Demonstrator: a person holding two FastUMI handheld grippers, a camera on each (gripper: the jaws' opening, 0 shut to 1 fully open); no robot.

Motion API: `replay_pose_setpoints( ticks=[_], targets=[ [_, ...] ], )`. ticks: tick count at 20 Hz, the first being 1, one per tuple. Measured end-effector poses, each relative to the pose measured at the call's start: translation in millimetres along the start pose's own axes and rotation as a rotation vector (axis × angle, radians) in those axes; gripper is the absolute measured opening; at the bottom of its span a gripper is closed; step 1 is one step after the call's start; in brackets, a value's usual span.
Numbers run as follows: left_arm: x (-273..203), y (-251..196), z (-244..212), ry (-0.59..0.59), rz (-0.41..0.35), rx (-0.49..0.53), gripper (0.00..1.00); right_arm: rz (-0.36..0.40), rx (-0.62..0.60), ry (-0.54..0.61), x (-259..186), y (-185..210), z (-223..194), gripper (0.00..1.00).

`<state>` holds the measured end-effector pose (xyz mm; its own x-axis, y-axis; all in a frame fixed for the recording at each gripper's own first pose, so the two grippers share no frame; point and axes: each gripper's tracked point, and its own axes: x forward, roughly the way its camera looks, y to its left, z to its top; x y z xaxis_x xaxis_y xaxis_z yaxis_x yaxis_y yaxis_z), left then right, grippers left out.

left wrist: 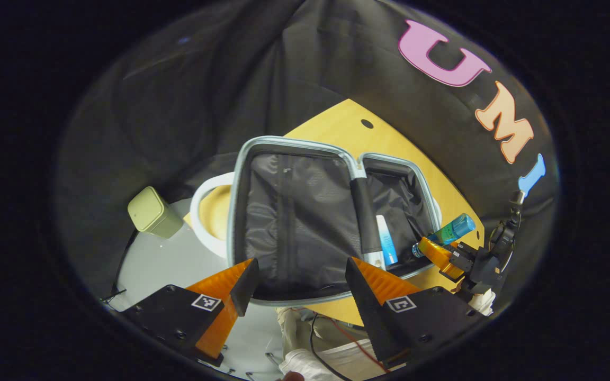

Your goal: First open the suitcase, pack the skin care products into it, and then close the suitcase.

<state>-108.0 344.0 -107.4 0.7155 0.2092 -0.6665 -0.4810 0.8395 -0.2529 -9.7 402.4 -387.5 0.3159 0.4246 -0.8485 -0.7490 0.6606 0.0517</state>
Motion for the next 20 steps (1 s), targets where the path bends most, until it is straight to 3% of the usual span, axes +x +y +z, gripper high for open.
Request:
replay_pose_setpoints(
  ticks=[10,11,16,17,20],
  targets=[
    [-4,33,2,0.008,0.004,-0.056,0.96,-0.103,0.006,0.121,14,-28,-35,0.36],
    [-3,35,4,0.005,0.005,-0.059,0.97,-0.105,0.006,0.131,15,-27,-38,0.39],
    [4,56,14,-0.016,0.027,-0.08,0.97,-0.105,0.06,0.056,10,-25,-16,0.42],
    [5,63,18,-0.022,0.039,-0.089,0.97,-0.102,0.064,0.037,6,-25,-10,0.57],
    [6,91,30,-0.046,0.087,-0.118,0.97,-0.11,0.063,-0.032,-13,-31,6,0.86]
  ],
)
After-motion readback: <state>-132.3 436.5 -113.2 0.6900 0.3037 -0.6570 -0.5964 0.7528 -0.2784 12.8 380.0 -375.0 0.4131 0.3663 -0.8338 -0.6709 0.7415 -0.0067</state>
